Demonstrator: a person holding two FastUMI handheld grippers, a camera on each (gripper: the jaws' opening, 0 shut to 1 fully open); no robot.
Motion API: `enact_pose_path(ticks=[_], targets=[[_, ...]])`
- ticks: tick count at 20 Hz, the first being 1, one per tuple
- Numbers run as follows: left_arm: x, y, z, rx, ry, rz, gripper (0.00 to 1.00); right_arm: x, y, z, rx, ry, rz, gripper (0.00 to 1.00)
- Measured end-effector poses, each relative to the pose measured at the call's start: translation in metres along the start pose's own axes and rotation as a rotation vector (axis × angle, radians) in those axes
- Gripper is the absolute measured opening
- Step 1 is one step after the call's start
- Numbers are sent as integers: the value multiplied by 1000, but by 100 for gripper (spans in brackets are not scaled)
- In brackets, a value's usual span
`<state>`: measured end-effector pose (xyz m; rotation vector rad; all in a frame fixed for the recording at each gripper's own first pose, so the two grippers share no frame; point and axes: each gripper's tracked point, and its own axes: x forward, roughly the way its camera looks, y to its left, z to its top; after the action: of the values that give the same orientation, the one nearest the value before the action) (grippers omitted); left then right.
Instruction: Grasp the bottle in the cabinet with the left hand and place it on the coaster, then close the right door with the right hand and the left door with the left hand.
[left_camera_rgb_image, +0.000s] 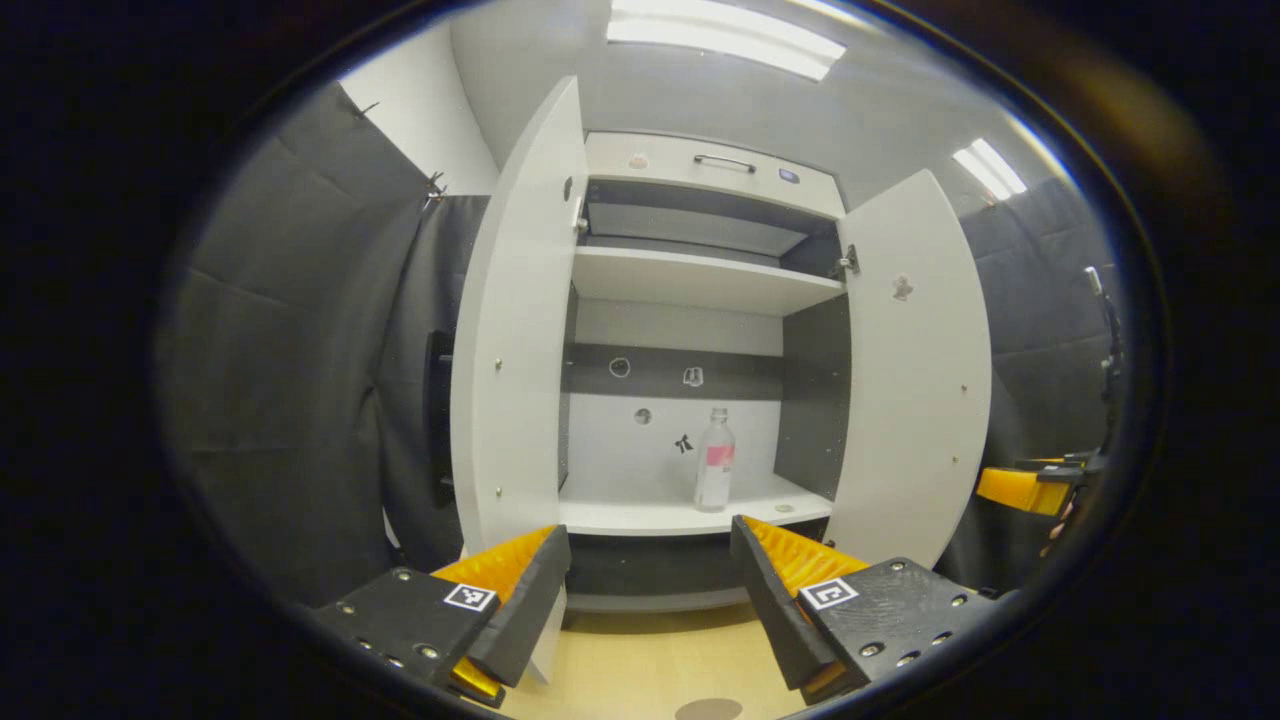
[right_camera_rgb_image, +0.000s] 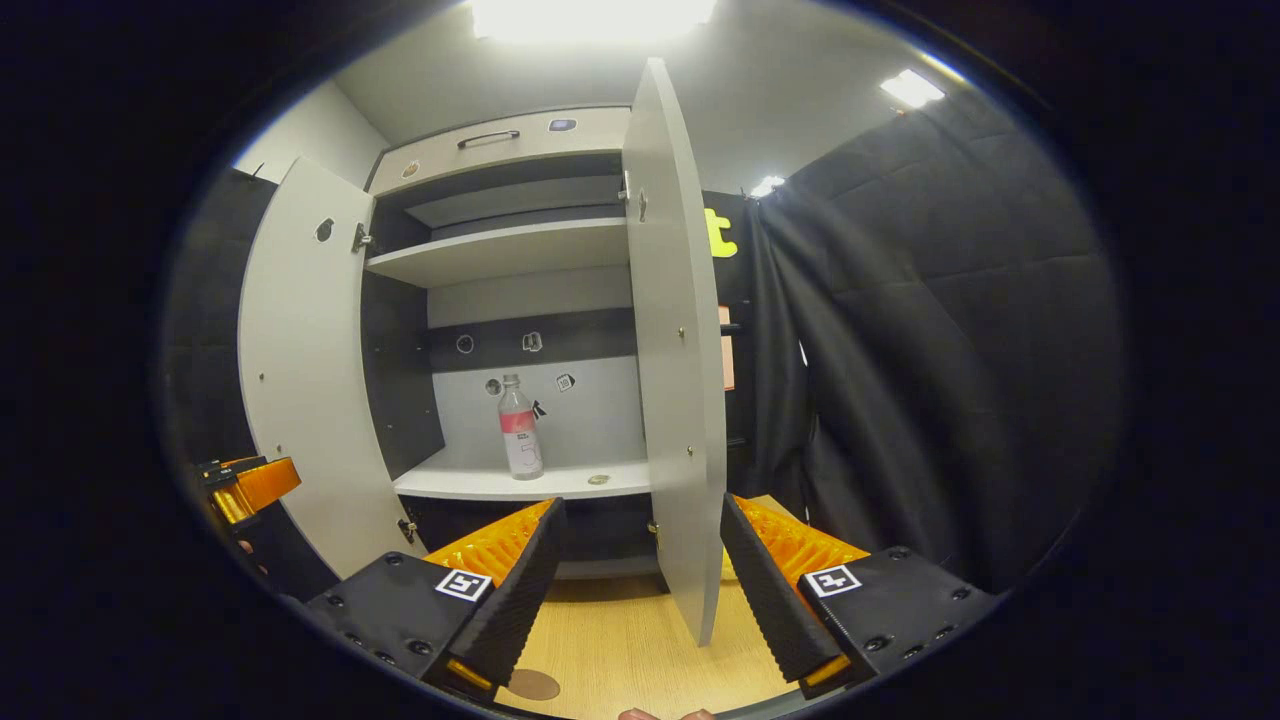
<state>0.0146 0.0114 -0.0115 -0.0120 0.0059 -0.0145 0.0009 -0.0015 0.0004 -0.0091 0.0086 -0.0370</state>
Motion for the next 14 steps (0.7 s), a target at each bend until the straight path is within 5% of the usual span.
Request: enact_pose_path(ticks=[4, 8, 14], targets=[[9, 11, -8, 5, 44, 20, 94, -1, -1, 0, -3, 8, -25, 92], [18, 14, -14, -36, 57, -14, 94, -5, -4, -1, -6, 30, -69, 98], [43, -27, -28, -41, 79, -133, 94, -26, -60, 6, -28, 11, -238, 98]])
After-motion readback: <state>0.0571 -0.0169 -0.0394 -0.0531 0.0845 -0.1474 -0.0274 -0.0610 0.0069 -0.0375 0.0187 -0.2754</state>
